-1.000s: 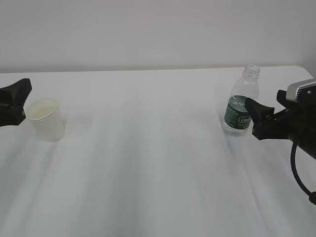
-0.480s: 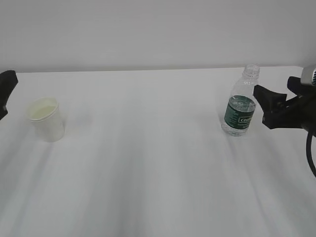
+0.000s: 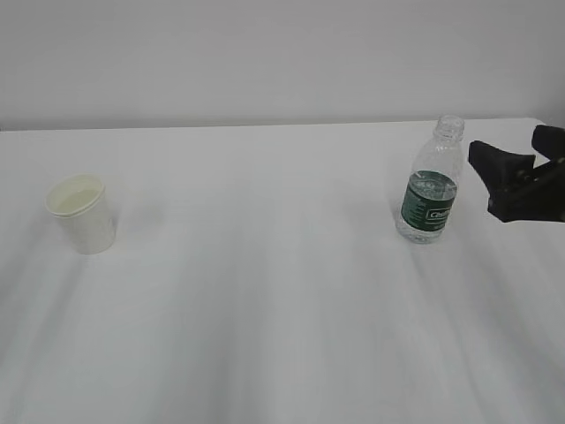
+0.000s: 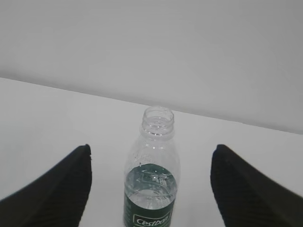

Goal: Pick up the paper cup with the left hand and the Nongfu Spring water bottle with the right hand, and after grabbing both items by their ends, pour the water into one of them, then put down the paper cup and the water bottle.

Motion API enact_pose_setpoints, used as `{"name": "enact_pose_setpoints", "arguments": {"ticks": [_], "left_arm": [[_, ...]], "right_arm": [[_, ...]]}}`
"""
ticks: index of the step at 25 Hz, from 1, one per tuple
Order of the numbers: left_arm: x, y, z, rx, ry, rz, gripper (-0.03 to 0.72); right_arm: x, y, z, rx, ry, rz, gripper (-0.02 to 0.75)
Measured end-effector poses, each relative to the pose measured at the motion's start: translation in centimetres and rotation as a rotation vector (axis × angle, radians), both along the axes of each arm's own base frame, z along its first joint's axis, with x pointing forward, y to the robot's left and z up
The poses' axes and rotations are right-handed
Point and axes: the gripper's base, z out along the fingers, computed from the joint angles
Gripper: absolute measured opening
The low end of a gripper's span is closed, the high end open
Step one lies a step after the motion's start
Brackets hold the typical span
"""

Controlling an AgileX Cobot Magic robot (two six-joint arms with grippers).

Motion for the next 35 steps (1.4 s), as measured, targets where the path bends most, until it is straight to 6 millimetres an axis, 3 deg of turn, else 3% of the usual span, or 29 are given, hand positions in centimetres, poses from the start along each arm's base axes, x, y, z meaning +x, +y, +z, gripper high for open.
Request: {"name": "enact_pose_setpoints", "arguments": {"ticks": [23, 31, 35], "left_arm": [[-3.1, 1.5, 6.4, 0.053, 0.031, -0.048, 0.571], [-5.4, 2.4, 9.6, 0.126, -0.018, -0.026, 0.54], [-6.7, 2.8, 10.2, 0.159, -0.001, -0.014, 0.534]], "right_arm": [[-4.1, -0.6, 4.8, -0.019, -0.04, -0.006, 0.594], [-5.7, -0.9, 6.1, -0.021, -0.057, -0.018, 0.594], [-6.5, -1.1, 6.5, -0.025, -0.055, -0.027, 0.594]]}}
